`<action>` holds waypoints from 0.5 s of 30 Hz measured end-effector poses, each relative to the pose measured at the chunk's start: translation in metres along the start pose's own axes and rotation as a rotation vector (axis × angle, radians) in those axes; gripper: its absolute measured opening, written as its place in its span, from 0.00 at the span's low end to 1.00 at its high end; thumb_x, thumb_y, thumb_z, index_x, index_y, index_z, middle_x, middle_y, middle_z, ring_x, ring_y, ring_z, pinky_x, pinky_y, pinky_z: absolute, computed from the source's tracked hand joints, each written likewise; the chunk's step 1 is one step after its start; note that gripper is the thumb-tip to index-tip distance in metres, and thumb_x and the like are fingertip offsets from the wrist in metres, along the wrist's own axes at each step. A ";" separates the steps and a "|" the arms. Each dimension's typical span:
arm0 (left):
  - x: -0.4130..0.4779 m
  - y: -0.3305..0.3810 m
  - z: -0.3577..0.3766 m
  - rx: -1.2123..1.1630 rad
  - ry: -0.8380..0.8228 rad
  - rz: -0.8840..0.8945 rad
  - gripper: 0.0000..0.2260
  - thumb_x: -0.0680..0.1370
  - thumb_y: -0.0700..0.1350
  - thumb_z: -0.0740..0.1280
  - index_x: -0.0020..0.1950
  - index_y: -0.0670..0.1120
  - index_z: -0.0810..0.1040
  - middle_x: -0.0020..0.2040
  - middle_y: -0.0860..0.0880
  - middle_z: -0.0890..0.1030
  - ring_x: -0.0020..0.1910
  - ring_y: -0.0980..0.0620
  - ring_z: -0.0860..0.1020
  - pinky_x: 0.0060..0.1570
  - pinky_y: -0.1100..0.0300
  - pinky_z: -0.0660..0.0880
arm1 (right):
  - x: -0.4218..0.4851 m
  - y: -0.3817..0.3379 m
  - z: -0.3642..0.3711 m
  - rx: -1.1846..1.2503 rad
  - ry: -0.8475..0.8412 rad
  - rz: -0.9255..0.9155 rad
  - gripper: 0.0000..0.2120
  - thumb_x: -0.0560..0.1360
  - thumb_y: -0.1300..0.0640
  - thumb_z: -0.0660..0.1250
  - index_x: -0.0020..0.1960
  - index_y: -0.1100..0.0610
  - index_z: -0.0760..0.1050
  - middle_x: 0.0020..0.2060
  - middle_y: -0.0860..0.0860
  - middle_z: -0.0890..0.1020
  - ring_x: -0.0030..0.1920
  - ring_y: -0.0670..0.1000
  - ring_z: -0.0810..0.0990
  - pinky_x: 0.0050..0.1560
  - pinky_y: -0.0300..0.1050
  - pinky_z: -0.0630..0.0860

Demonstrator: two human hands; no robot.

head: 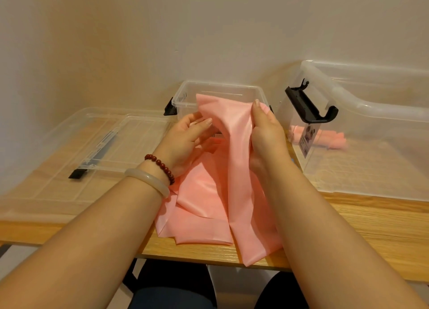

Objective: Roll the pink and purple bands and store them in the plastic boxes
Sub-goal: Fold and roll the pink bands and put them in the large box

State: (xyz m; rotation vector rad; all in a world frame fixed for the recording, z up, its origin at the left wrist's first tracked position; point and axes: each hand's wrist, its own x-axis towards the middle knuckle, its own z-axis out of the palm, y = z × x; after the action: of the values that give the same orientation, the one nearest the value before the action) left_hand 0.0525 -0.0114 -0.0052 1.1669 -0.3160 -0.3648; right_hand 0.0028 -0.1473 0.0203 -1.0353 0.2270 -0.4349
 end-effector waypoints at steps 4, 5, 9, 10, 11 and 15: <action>-0.003 0.003 0.004 0.056 -0.031 -0.010 0.05 0.77 0.43 0.66 0.50 0.43 0.78 0.40 0.46 0.80 0.41 0.50 0.78 0.43 0.55 0.75 | -0.002 -0.001 0.001 -0.002 -0.037 0.010 0.06 0.82 0.54 0.62 0.50 0.56 0.74 0.41 0.55 0.82 0.44 0.55 0.81 0.51 0.57 0.79; -0.003 0.004 0.005 0.042 0.004 0.004 0.04 0.78 0.42 0.66 0.48 0.43 0.79 0.39 0.47 0.81 0.40 0.50 0.78 0.42 0.54 0.76 | -0.001 -0.002 -0.001 -0.030 -0.026 -0.029 0.05 0.82 0.57 0.62 0.50 0.56 0.75 0.41 0.54 0.82 0.42 0.53 0.82 0.49 0.53 0.80; -0.003 0.006 0.001 -0.023 0.095 0.060 0.07 0.80 0.42 0.64 0.46 0.44 0.81 0.40 0.46 0.83 0.40 0.50 0.81 0.48 0.52 0.79 | 0.004 0.001 -0.015 -0.350 0.075 -0.195 0.08 0.80 0.60 0.63 0.45 0.54 0.78 0.38 0.50 0.82 0.39 0.47 0.80 0.45 0.46 0.77; -0.003 0.006 0.000 -0.027 0.101 0.075 0.07 0.81 0.42 0.64 0.47 0.44 0.81 0.43 0.44 0.83 0.43 0.48 0.81 0.52 0.48 0.78 | 0.003 0.001 -0.016 -0.371 0.089 -0.197 0.08 0.81 0.59 0.63 0.45 0.54 0.79 0.37 0.49 0.82 0.37 0.45 0.79 0.43 0.43 0.77; -0.004 0.006 -0.001 -0.025 0.108 0.091 0.07 0.81 0.41 0.64 0.48 0.43 0.81 0.44 0.43 0.83 0.44 0.47 0.80 0.54 0.46 0.76 | 0.001 0.002 -0.016 -0.357 0.093 -0.181 0.09 0.81 0.58 0.63 0.44 0.54 0.79 0.34 0.48 0.81 0.34 0.43 0.79 0.38 0.40 0.76; -0.010 0.011 -0.004 0.028 0.050 0.119 0.08 0.80 0.40 0.64 0.56 0.48 0.81 0.47 0.45 0.83 0.44 0.48 0.81 0.48 0.49 0.77 | -0.006 -0.001 -0.017 -0.292 0.079 -0.113 0.05 0.78 0.62 0.64 0.45 0.58 0.77 0.30 0.50 0.72 0.28 0.45 0.69 0.27 0.33 0.67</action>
State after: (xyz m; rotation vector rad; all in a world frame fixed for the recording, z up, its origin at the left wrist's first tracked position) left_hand 0.0460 0.0002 0.0035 1.1766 -0.3465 -0.2275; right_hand -0.0092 -0.1581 0.0127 -1.3230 0.3103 -0.5569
